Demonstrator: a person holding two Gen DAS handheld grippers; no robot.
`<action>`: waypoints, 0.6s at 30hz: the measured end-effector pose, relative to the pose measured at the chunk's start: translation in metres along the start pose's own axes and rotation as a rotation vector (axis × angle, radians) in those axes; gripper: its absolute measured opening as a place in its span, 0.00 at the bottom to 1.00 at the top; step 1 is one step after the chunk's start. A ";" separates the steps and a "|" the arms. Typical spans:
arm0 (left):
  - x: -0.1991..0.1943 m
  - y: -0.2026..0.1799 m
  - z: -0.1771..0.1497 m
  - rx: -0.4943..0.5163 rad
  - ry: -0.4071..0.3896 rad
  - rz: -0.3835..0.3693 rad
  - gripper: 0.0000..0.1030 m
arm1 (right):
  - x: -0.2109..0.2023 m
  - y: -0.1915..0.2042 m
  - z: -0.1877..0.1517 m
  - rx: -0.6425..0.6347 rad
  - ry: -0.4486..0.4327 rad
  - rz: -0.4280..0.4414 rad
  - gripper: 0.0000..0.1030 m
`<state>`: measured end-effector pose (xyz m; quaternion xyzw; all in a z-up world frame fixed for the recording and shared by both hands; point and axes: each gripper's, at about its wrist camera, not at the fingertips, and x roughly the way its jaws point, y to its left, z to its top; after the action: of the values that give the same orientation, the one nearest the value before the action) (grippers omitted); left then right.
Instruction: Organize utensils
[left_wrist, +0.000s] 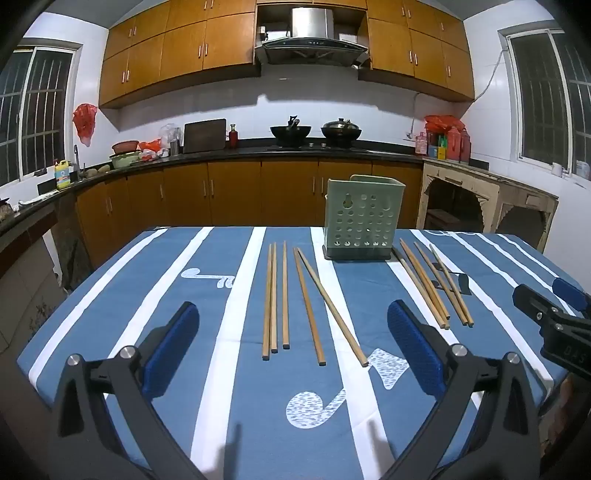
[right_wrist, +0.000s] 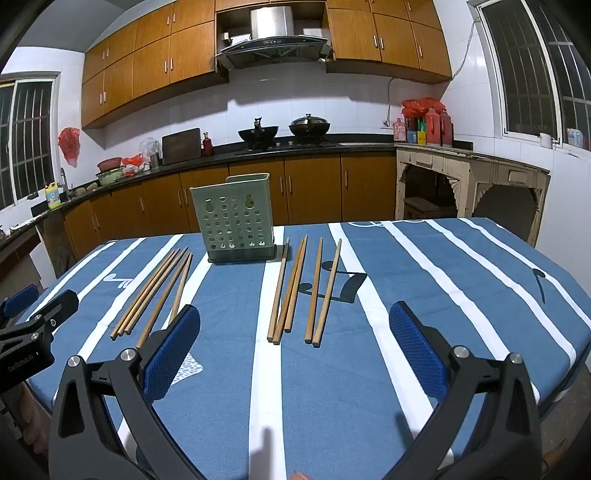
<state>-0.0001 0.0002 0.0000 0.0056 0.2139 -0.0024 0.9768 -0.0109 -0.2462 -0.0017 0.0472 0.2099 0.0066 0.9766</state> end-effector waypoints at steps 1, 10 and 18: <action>0.000 0.000 0.000 0.000 0.000 0.000 0.96 | 0.000 0.000 0.000 0.002 0.002 0.001 0.98; 0.000 0.000 0.000 -0.002 0.002 -0.002 0.96 | 0.000 0.000 -0.001 0.002 0.002 0.001 0.98; 0.000 0.000 0.000 -0.001 0.003 -0.002 0.96 | 0.000 0.000 0.000 0.003 0.003 0.002 0.98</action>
<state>0.0001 0.0002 0.0000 0.0052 0.2153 -0.0032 0.9765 -0.0106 -0.2462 -0.0019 0.0486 0.2113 0.0073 0.9762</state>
